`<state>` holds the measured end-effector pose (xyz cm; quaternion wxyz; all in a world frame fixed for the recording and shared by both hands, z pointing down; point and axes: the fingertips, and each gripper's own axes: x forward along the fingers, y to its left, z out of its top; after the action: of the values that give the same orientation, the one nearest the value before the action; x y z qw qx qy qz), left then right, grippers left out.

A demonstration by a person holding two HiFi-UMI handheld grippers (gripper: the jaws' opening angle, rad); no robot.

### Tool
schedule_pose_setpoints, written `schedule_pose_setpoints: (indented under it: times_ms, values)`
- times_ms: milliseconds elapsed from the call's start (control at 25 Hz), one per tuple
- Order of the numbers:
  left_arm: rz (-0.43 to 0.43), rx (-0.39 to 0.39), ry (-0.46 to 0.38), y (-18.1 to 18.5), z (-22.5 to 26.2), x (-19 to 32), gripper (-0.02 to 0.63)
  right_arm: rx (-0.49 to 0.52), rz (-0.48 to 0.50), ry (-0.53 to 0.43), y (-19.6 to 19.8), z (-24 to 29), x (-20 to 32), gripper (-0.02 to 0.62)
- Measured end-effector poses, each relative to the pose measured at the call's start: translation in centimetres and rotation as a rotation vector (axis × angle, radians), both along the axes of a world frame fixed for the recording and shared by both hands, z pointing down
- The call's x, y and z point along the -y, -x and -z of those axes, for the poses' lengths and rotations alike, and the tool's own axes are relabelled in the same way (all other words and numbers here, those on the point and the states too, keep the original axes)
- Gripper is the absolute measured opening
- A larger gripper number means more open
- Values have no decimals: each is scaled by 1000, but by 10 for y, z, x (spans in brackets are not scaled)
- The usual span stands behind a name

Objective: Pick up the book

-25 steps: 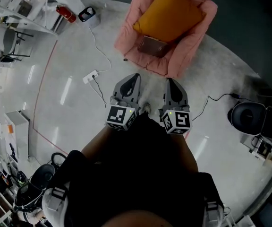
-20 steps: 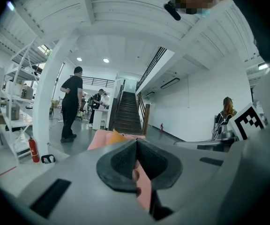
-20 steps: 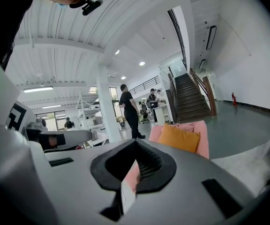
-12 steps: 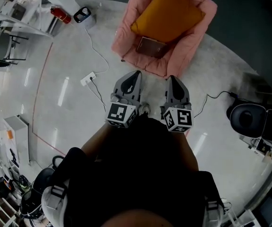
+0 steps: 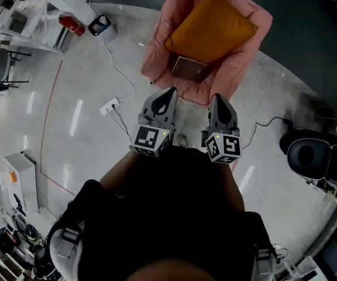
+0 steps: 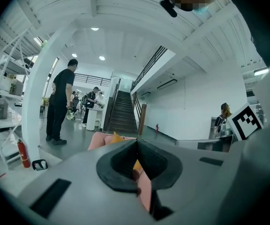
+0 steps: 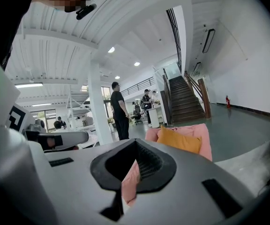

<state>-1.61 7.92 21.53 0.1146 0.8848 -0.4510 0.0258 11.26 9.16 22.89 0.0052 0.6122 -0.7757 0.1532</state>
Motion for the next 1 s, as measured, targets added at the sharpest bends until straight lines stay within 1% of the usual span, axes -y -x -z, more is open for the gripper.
schedule_pose_setpoints:
  times_ms: [240, 480, 720, 880, 1000]
  values:
    - [-23, -7, -9, 22, 6, 40, 8, -16, -28, 4, 19, 5, 38, 2]
    - [-58, -6, 12, 41, 3, 71, 8, -28, -64, 13, 36, 5, 68, 2]
    - [-85, -7, 22, 47, -5, 97, 8, -42, -107, 32, 34, -2, 85, 2]
    - [-97, -15, 39, 41, -9, 106, 8, -53, -118, 39, 26, -5, 91, 2]
    - [-101, -5, 55, 36, -19, 111, 8, -52, -128, 45, 19, -10, 96, 2]
